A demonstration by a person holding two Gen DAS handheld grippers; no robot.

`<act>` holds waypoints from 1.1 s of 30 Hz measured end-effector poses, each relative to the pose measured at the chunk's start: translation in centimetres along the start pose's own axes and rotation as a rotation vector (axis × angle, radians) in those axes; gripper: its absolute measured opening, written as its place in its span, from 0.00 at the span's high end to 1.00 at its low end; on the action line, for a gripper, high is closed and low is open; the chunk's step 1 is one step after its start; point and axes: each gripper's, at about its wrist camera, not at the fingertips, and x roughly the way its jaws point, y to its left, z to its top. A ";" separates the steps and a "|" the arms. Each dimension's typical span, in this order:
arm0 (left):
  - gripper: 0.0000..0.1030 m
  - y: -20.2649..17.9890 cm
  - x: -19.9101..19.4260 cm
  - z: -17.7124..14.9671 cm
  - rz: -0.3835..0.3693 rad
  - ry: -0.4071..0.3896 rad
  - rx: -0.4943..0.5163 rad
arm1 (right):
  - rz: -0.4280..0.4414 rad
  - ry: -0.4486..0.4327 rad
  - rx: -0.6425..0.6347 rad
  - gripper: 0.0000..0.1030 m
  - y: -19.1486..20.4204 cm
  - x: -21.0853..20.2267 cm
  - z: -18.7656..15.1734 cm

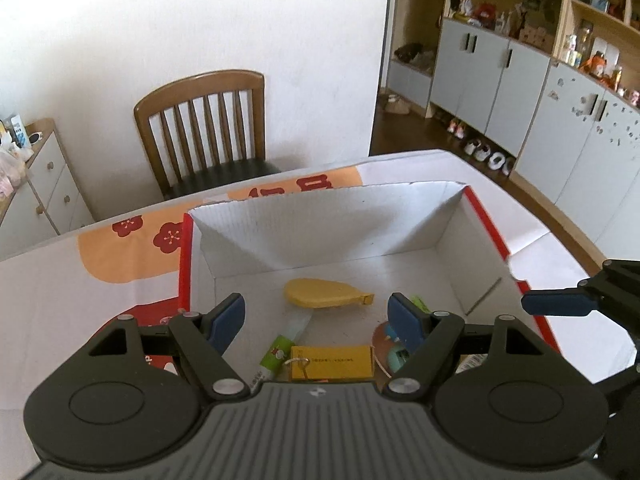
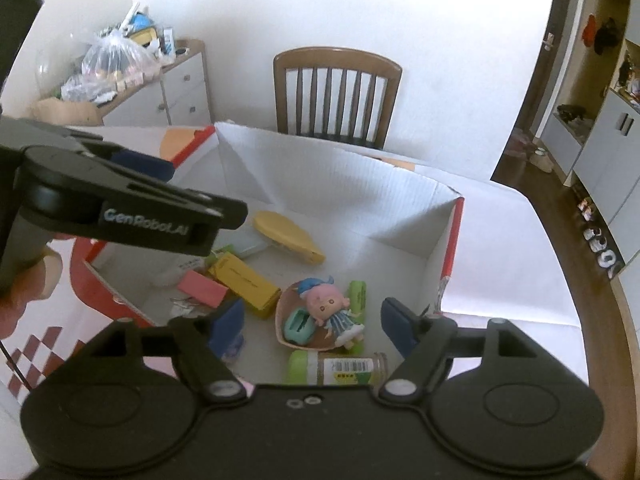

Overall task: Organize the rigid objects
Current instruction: 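Withdraw both tools from the box back to the last keychains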

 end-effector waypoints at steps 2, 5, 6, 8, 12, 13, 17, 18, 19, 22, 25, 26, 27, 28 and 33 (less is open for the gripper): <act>0.24 0.1 -1.0 -0.3 -0.008 -0.013 -0.005 | 0.004 -0.012 0.014 0.24 0.1 -0.7 -0.3; 0.24 0.1 -2.3 -0.9 -0.021 -0.028 -0.010 | 0.008 -0.030 0.025 0.22 0.3 -1.7 -0.7; 0.24 0.1 -2.7 -1.1 -0.025 -0.032 -0.010 | 0.010 -0.036 0.029 0.21 0.4 -2.1 -0.9; 0.24 0.1 -3.6 -1.6 -0.031 -0.042 -0.004 | 0.010 -0.048 0.038 0.20 0.5 -2.5 -1.2; 0.24 -0.1 -5.3 -2.6 -0.043 -0.063 0.014 | 0.019 -0.071 0.062 0.17 0.7 -3.7 -1.8; 0.24 -0.1 -5.7 -2.8 -0.048 -0.067 0.016 | 0.023 -0.075 0.067 0.17 0.7 -4.0 -2.0; 0.19 -0.1 -6.9 -4.0 -0.058 -0.078 0.021 | 0.029 -0.102 0.090 0.10 0.9 -5.0 -3.1; 0.19 -0.1 -7.2 -4.3 -0.056 -0.082 0.023 | 0.032 -0.109 0.095 0.09 0.9 -5.2 -3.4; 0.19 -0.1 -7.5 -4.7 -0.058 -0.084 0.024 | 0.037 -0.115 0.102 0.08 0.9 -5.4 -3.6; 0.19 0.1 -8.0 -6.0 -0.069 -0.087 0.019 | 0.043 -0.130 0.117 0.04 0.9 -5.9 -4.6; 0.19 0.4 -8.4 -7.4 -0.078 -0.091 0.013 | 0.053 -0.139 0.139 0.03 0.6 -6.2 -5.5; 0.19 0.5 -8.6 -7.9 -0.078 -0.093 0.010 | 0.056 -0.139 0.147 0.03 0.5 -6.2 -5.8; 0.19 0.7 -8.7 -8.5 -0.078 -0.095 0.006 | 0.058 -0.139 0.153 0.03 0.5 -6.2 -6.1; 0.19 0.8 -8.8 -9.0 -0.079 -0.094 0.002 | 0.059 -0.139 0.157 0.03 0.5 -6.2 -6.4; 0.19 1.0 -9.4 -11.4 -0.080 -0.097 -0.010 | 0.063 -0.127 0.152 0.02 1.1 -5.9 -7.5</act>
